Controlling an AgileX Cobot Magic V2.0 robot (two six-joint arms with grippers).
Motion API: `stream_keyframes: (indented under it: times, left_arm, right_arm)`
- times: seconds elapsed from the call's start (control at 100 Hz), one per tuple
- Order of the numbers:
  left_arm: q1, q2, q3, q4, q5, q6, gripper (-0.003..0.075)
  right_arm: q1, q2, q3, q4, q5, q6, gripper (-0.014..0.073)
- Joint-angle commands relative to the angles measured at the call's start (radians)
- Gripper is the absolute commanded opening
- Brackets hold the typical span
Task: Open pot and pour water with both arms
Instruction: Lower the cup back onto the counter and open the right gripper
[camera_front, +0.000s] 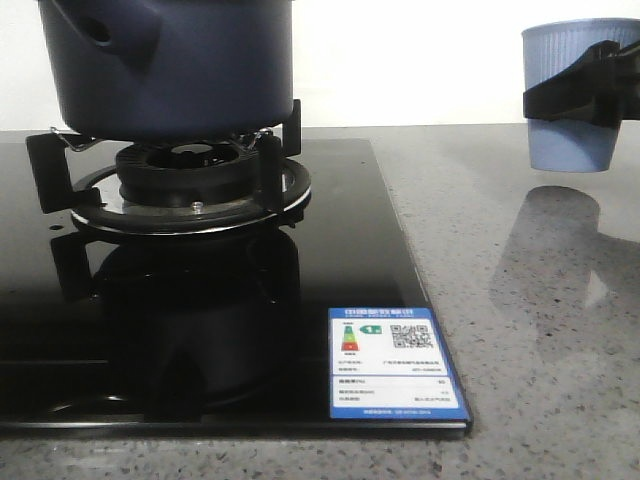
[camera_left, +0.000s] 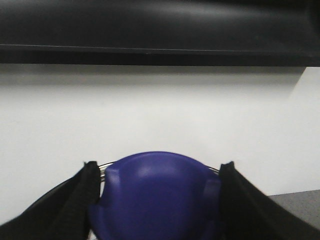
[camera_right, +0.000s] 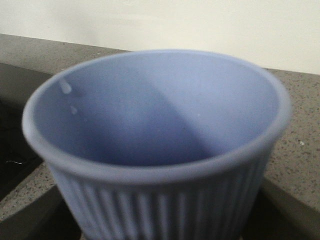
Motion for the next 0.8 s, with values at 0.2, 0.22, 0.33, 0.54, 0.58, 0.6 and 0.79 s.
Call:
stream_keyframes:
  times: [0.2, 0.22, 0.33, 0.54, 0.58, 0.6, 0.79]
  left_arm:
    - [0.002, -0.026, -0.037, 0.001, -0.114, 0.001, 0.037]
    - [0.002, -0.026, -0.037, 0.001, -0.114, 0.001, 0.0369]
    - [0.002, -0.026, -0.037, 0.001, -0.114, 0.001, 0.037]
    - [0.002, -0.026, -0.037, 0.001, -0.114, 0.001, 0.037]
    - [0.002, -0.026, -0.037, 0.001, -0.114, 0.001, 0.037]
    - [0.002, -0.026, -0.037, 0.001, -0.114, 0.001, 0.0369]
    - [0.002, -0.026, -0.037, 0.001, -0.114, 0.001, 0.0369]
  right_arm:
    - [-0.008, -0.03, -0.025, 0.042, -0.063, -0.014, 0.0352]
    - [-0.008, -0.03, -0.025, 0.042, -0.06, -0.014, 0.0353]
    - [-0.008, -0.03, -0.025, 0.042, -0.047, -0.014, 0.0371]
    - [-0.008, -0.03, -0.025, 0.036, -0.023, -0.014, 0.0456]
    - [-0.008, -0.03, -0.025, 0.036, -0.023, -0.014, 0.0479]
    - [-0.008, -0.03, -0.025, 0.036, -0.023, -0.014, 0.0489]
    - [-0.008, -0.03, -0.025, 0.034, -0.016, 0.005, 0.062]
